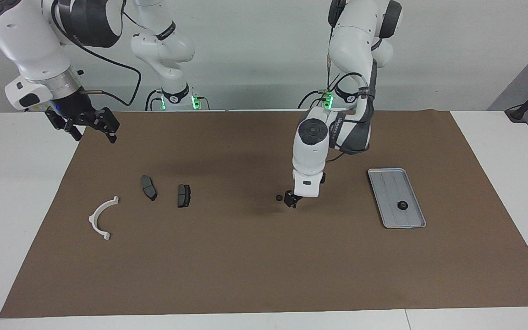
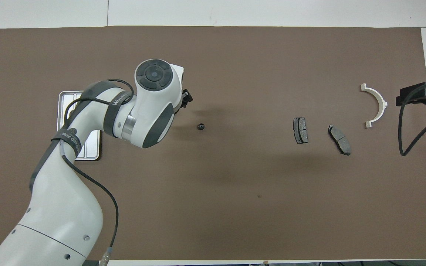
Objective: Place bearing gear from tray to pile
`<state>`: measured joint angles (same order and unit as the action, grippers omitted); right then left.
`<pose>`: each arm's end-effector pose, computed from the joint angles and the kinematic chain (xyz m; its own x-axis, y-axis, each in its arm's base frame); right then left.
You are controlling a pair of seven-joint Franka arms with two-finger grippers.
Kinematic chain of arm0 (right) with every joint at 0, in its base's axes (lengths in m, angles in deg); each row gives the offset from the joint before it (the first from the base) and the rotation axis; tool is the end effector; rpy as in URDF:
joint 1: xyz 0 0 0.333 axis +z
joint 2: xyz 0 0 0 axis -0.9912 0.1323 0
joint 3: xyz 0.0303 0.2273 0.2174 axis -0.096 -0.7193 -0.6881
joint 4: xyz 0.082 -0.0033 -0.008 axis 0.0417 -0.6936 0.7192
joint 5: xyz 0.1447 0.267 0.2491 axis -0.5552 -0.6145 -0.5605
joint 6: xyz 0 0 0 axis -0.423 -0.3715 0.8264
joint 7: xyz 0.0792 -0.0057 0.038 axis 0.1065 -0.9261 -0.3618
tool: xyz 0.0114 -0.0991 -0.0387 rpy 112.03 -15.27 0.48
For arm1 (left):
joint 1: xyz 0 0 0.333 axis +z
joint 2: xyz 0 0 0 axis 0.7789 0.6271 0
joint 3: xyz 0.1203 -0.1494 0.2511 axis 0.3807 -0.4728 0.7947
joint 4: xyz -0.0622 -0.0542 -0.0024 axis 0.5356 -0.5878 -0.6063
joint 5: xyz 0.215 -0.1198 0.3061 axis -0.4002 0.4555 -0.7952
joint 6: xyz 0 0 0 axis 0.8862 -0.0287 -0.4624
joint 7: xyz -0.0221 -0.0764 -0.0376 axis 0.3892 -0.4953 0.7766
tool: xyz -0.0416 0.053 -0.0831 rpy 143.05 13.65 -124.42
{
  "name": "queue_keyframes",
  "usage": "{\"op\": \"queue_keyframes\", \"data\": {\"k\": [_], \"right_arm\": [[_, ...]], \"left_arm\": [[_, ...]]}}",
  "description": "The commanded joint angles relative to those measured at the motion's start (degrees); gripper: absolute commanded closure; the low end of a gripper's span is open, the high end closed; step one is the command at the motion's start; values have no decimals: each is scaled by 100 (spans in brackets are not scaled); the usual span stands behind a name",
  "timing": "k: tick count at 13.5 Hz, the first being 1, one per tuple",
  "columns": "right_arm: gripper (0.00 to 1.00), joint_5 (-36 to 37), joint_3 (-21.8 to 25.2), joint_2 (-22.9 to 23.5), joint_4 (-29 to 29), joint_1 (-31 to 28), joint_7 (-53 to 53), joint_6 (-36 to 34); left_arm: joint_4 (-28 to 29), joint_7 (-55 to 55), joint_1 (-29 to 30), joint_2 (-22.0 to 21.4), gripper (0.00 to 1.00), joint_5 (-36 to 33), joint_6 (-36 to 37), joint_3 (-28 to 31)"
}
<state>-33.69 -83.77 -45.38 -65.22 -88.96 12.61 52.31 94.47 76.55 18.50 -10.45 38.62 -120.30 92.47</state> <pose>0.5681 -0.0508 0.5952 0.9926 -0.1154 0.0390 -0.1153 -0.9933 -0.0058 0.5957 -0.3163 0.3484 0.8876 0.4599 0.0241 0.4605 -0.8856 -0.0610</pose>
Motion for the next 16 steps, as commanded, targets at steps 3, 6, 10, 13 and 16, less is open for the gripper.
{"op": "queue_keyframes", "data": {"k": [3,6,10,13,16], "right_arm": [[0,103,-87,762,460,496,432,273],[0,130,-78,1659,1417,1119,1153,239],[1,288,-87,2065,1665,2050,2451,475],[1,280,-96,2127,1543,2991,3973,843],[1,157,-105,2337,1446,3379,4126,1028]], "left_arm": [[397,-2312,1154,-539,0,-64,283,-51],[528,-3553,1744,-557,0,-64,152,-51],[748,-5005,2386,-601,0,-55,-252,-51],[915,-5488,2641,-627,11,-55,-551,-51],[1117,-5613,2835,-636,13,-55,-876,-51]]}}
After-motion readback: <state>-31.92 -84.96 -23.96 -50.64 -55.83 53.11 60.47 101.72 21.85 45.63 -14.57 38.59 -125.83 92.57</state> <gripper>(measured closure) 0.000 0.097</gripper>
